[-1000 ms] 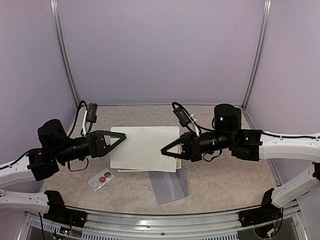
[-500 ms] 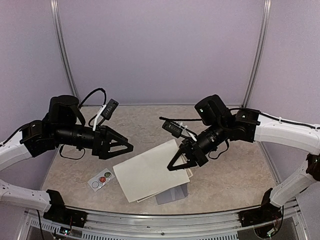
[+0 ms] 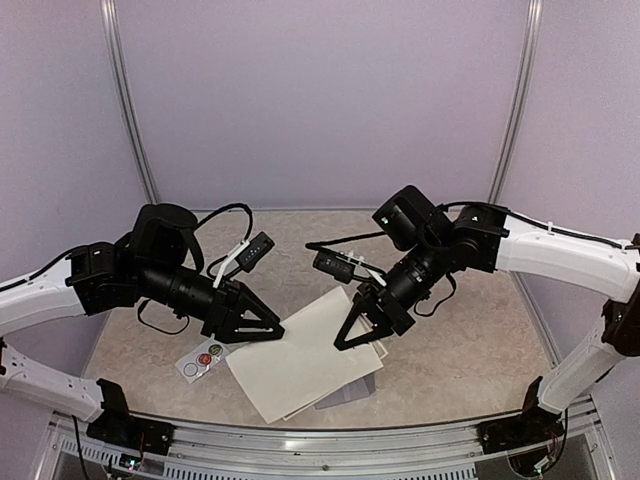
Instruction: Place the letter into the envelope and seal it
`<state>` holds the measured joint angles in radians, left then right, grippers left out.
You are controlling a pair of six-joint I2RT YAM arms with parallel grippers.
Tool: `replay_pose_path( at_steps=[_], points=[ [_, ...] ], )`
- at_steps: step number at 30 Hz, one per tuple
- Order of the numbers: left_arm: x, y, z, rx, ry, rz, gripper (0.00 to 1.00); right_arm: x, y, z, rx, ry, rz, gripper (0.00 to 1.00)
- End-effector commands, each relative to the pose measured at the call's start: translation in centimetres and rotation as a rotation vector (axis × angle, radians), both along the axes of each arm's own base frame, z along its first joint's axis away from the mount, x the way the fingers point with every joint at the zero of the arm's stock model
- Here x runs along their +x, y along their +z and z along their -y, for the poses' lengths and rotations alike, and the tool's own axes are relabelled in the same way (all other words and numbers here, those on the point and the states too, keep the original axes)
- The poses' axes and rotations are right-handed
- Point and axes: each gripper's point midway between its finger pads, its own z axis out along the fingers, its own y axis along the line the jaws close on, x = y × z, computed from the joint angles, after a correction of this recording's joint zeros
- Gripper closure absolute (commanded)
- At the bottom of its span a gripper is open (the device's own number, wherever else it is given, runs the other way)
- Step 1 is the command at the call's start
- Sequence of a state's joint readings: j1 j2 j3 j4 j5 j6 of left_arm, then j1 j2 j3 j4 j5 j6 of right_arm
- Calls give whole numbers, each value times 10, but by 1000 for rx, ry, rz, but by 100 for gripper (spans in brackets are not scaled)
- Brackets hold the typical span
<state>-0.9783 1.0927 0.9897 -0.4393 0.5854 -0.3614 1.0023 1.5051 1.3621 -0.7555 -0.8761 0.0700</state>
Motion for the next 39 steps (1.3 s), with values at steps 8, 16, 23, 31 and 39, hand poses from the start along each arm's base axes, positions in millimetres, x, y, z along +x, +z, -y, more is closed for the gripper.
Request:
replay_pose_path(
  at_steps=[8,16,23,31,39],
  points=[
    [-9,5,13,-44,-60,-11,71,-6,1,0,-31,36,17,100],
    [-14,0,15,-39,-77,-33,77,-4,2,-2,-38,34,30,100],
    [-15,-8,17,-20,-86,-49,87,-3,1,-2,-53,31,25,100],
    [-13,-21,15,18,-67,-60,100,10,8,-4,-51,-20,99,100],
    [12,-33,14,47,96,-48,100,12,35,-15,2,-71,157,100]
  ],
)
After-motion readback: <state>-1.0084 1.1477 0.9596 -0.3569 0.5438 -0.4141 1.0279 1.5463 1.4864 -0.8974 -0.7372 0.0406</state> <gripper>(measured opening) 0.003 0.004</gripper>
